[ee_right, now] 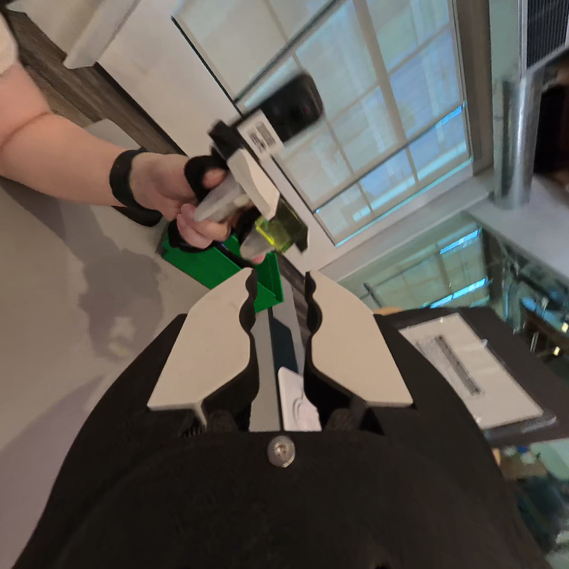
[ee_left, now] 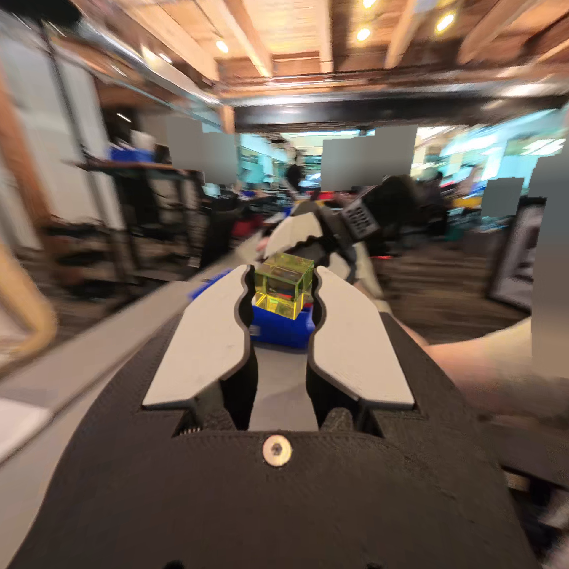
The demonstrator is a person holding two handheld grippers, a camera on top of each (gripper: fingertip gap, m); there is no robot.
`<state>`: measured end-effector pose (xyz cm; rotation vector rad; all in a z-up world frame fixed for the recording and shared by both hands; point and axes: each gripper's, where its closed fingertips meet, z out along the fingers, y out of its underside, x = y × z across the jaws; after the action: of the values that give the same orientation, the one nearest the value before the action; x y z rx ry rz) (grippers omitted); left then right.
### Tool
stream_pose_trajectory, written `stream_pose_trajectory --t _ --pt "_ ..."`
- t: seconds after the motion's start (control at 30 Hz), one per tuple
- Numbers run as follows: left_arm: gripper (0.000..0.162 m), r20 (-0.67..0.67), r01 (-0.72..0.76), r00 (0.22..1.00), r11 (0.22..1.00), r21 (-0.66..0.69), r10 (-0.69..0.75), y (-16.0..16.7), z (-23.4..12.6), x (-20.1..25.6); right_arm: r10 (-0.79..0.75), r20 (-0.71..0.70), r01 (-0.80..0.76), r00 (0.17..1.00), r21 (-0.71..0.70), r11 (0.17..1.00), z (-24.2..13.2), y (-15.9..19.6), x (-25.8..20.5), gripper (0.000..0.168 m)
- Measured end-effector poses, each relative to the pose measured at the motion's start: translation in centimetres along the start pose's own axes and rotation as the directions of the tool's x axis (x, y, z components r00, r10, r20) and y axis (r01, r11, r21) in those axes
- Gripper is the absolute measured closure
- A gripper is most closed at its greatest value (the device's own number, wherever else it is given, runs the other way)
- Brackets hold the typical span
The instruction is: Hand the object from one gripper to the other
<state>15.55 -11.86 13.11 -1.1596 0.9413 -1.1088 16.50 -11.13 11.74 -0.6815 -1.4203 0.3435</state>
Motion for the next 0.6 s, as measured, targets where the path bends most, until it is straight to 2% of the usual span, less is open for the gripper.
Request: stream_pose_trajectory --t 0.07,0.1,0.17,0.23,0.3,0.33,0.43,0.5,0.6 --pt "0.128 0.186 -0.233 0.955 0.972 -0.020 0.232 -1.0 -1.1 -1.8 0.147 -0.050 -0.149 0.988 -0.046 0.988 -0.2 1.2 1.4 0.136" --pt "0.128 0.281 -0.367 0.888 0.929 -0.046 0.365 -1.5 -1.6 -2.5 0.245 -0.085 -0.250 0.966 -0.055 0.967 -0.4 1.6 2.3 0.135" --pt "0.128 0.399 -0.584 0.702 0.797 -0.152 0.590 -2.2 -2.4 -3.2 0.482 -0.119 -0.489 0.868 -0.040 0.871 -0.5 2.1 3.7 0.134" --pt "0.128 0.456 -0.697 0.518 0.666 -0.265 0.724 -2.3 -2.7 -3.7 0.674 -0.097 -0.676 0.732 0.022 0.737 -0.3 1.4 4.5 0.123" --pt "0.127 0.450 -0.745 0.386 0.560 -0.362 0.805 -1.7 -2.5 -4.1 0.770 -0.076 -0.766 0.633 0.083 0.638 0.1 0.4 5.0 0.122" --pt "0.128 0.439 -0.752 0.346 0.525 -0.400 0.829 -1.2 -2.2 -4.3 0.787 -0.081 -0.783 0.611 0.086 0.617 0.4 0.0 4.9 0.122" --pt "0.127 0.392 -0.765 0.223 0.409 -0.497 0.893 0.1 -1.7 -4.9 0.783 -0.138 -0.791 0.606 0.003 0.612 1.7 0.1 3.7 0.121" --pt "0.127 0.353 -0.764 0.169 0.349 -0.543 0.920 0.9 -1.3 -5.2 0.777 -0.186 -0.794 0.601 -0.027 0.607 2.6 0.5 3.2 0.121" --pt "0.127 0.326 -0.748 0.126 0.305 -0.589 0.937 1.8 -0.8 -5.6 0.767 -0.237 -0.800 0.597 -0.098 0.592 4.1 1.8 2.0 0.121"
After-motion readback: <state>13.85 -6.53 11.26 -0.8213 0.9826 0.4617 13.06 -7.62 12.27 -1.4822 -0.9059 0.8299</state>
